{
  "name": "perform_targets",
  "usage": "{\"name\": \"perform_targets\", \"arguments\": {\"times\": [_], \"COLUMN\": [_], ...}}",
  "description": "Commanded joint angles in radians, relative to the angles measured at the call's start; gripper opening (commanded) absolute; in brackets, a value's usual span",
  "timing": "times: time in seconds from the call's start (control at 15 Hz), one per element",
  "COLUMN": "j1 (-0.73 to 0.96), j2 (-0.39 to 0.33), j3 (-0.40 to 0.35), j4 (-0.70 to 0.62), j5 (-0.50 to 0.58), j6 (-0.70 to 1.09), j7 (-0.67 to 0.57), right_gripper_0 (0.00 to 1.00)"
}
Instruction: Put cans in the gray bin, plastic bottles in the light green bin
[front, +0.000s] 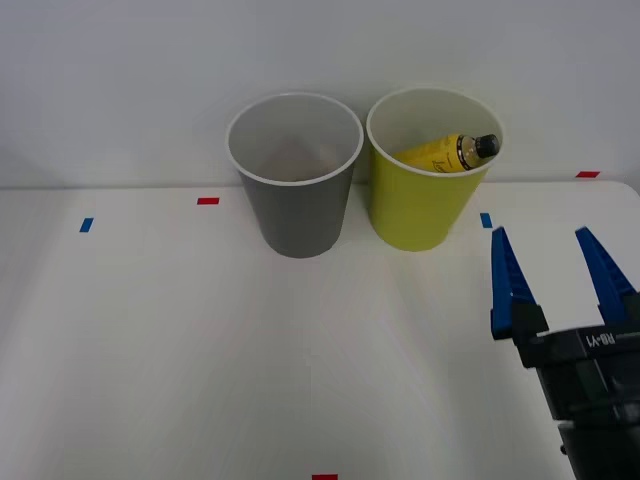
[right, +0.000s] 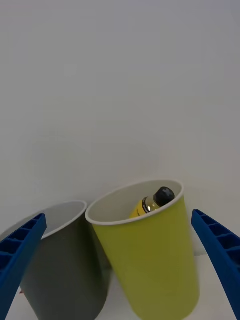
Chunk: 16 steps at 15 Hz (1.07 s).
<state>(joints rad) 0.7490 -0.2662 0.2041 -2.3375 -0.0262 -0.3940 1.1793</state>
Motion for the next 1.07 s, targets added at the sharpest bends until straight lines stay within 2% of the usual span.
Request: {"name": "perform_targets", "arguments": {"times": [0.07,0.27,0.53,0.87,1.0,1.07], "j1": [0.124,0.153,0.187,0.199,0.221,0.225], "j2": [-0.014,-0.024,-0.062,-0.007,-0.005,0.004], "j3": [0.004,-0.009,-0.051,-0.069,-0.084,-0.13], "j4": [0.06,0.228,0.311,0.481,0.494,0.494], "j5": [0.019,0.029,0.049,0.106,0.127,0.203], "j6": [-0.132,-0.275,-0.278,-0.43,-0.448,-0.46], "j7": [0.128,0.224,0.204,0.178,0.118,0.006], "right_gripper_0": [1.0,1.0,1.0,1.0,1.0,1.0]}}
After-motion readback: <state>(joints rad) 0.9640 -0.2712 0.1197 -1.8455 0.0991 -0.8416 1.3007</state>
